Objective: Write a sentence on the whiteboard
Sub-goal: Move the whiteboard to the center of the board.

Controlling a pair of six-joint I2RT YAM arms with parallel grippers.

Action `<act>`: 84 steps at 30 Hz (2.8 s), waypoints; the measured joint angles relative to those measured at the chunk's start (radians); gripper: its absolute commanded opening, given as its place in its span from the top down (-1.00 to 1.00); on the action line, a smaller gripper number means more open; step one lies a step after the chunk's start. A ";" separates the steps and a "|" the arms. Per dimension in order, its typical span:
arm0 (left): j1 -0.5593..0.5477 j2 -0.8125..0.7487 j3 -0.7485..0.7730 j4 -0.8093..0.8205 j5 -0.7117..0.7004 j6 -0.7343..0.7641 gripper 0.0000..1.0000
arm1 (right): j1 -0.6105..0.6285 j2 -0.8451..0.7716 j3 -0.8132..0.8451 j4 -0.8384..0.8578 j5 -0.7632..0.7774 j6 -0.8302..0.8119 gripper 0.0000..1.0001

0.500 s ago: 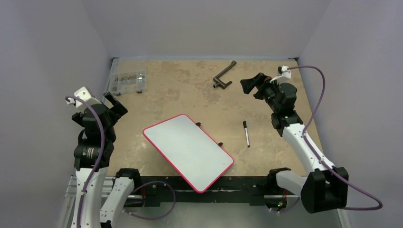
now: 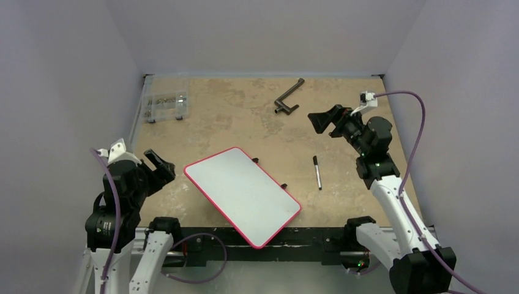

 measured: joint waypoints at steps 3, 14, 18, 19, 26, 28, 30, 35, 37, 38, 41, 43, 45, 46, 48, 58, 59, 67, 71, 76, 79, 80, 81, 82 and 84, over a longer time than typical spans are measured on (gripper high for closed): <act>0.000 -0.014 -0.006 -0.059 0.084 -0.028 -0.39 | 0.000 0.001 -0.006 -0.035 -0.029 -0.002 -0.98; 0.000 -0.045 -0.076 -0.163 0.300 -0.096 -0.04 | 0.000 0.004 -0.059 -0.058 -0.093 0.003 -0.98; 0.000 -0.045 -0.200 -0.117 0.388 -0.134 -0.04 | 0.000 0.004 -0.077 -0.060 -0.099 0.004 -0.98; 0.000 -0.045 -0.217 -0.109 0.401 -0.142 -0.03 | 0.000 0.003 -0.080 -0.060 -0.100 0.004 -0.98; 0.000 -0.074 -0.283 -0.004 0.461 -0.192 0.07 | 0.000 -0.001 -0.089 -0.075 -0.100 -0.006 -0.98; 0.000 -0.075 -0.296 0.018 0.471 -0.205 0.09 | 0.000 -0.001 -0.089 -0.077 -0.100 -0.010 -0.98; 0.000 -0.075 -0.301 0.033 0.475 -0.213 0.14 | 0.000 -0.001 -0.089 -0.078 -0.100 -0.013 -0.98; 0.000 -0.055 -0.274 0.015 0.475 -0.220 0.10 | 0.000 0.000 -0.090 -0.079 -0.105 -0.018 -0.98; 0.000 -0.045 -0.226 -0.014 0.459 -0.216 0.09 | 0.000 0.002 -0.090 -0.079 -0.111 -0.021 -0.97; 0.000 -0.047 -0.201 -0.026 0.447 -0.210 0.09 | 0.000 0.002 -0.090 -0.080 -0.113 -0.022 -0.98; 0.000 -0.056 -0.155 -0.032 0.430 -0.204 0.10 | 0.000 0.006 -0.091 -0.079 -0.116 -0.022 -0.98; 0.000 -0.056 -0.159 -0.026 0.435 -0.205 0.14 | 0.000 0.013 -0.092 -0.074 -0.117 -0.021 -0.98; 0.000 -0.056 -0.203 0.006 0.462 -0.214 0.22 | 0.000 0.021 -0.096 -0.074 -0.120 -0.021 -0.98; 0.000 -0.056 -0.240 0.029 0.481 -0.224 0.24 | 0.000 0.024 -0.098 -0.075 -0.121 -0.021 -0.98; 0.000 -0.055 -0.301 0.061 0.505 -0.240 0.31 | 0.000 0.028 -0.102 -0.076 -0.122 -0.022 -0.98; -0.008 0.052 -0.419 0.324 0.595 -0.334 0.89 | 0.000 0.028 -0.103 -0.083 -0.122 -0.025 -0.95; -0.012 0.078 -0.419 0.353 0.598 -0.343 0.93 | 0.000 0.029 -0.103 -0.087 -0.122 -0.025 -0.92; -0.085 0.329 -0.366 0.545 0.591 -0.335 1.00 | 0.001 0.068 -0.134 -0.119 -0.139 -0.016 -0.84; -0.139 0.512 -0.260 0.603 0.558 -0.306 1.00 | 0.045 0.075 -0.198 -0.158 -0.141 0.009 -0.83; -0.199 0.783 -0.060 0.674 0.541 -0.245 1.00 | 0.117 0.078 -0.204 -0.196 -0.140 0.022 -0.77; -0.208 0.946 0.056 0.725 0.589 -0.201 1.00 | 0.123 0.078 -0.204 -0.210 -0.137 0.023 -0.79; -0.211 1.000 0.097 0.743 0.606 -0.188 1.00 | 0.123 0.078 -0.204 -0.217 -0.133 0.021 -0.80; -0.214 1.042 0.130 0.753 0.620 -0.177 1.00 | 0.123 0.077 -0.204 -0.226 -0.128 0.019 -0.81; -0.220 1.088 0.175 0.757 0.632 -0.161 1.00 | 0.123 0.077 -0.204 -0.237 -0.116 0.016 -0.81; -0.240 1.178 0.277 0.750 0.649 -0.125 1.00 | 0.123 0.072 -0.204 -0.257 -0.097 0.010 -0.83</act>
